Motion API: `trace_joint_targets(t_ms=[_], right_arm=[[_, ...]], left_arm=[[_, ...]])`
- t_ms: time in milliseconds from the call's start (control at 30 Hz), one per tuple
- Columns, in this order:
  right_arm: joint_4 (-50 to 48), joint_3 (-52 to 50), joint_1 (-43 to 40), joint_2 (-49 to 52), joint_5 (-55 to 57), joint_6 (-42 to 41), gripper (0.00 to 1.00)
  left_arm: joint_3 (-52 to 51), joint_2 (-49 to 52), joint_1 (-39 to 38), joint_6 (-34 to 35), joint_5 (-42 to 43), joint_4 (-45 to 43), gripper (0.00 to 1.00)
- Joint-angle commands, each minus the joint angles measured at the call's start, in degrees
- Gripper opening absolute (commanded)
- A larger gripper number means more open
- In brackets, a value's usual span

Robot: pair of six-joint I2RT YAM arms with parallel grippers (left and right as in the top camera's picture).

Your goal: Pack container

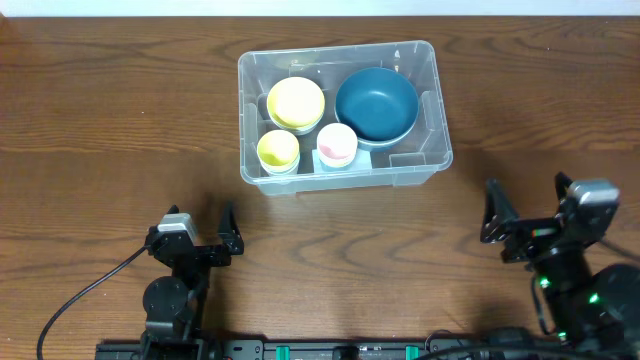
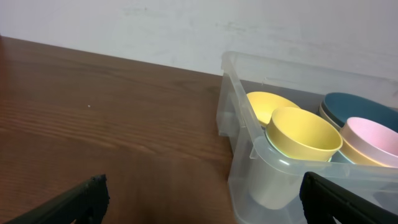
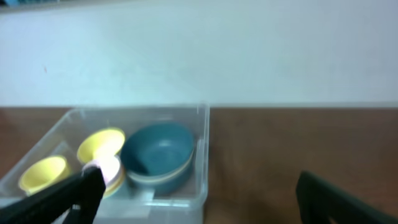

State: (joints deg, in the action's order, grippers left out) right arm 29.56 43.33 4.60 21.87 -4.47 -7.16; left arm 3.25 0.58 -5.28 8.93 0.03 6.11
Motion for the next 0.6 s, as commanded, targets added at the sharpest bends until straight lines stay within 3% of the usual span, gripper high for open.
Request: trace_joint_targets(t_ms=[0,333,567], right_arm=[[-4.57,-9.22,-0.66,-6.6,-2.01,5.6,0.99],[-16.59,-28.06,-1.73,-21.09,-2.01,5.55,0.99],[-18.69,-32.57,-2.75,-21.55,-1.77,5.57,0.99]], left_arm=[[-1.42,-0.35,0.28,-0.72,0.63,1.33,0.98],[-1.42,-0.35,0.28,-0.74,0.63,1.33,0.98],[-1.42,-0.35,0.28,-0.72,0.63,1.33,0.98]])
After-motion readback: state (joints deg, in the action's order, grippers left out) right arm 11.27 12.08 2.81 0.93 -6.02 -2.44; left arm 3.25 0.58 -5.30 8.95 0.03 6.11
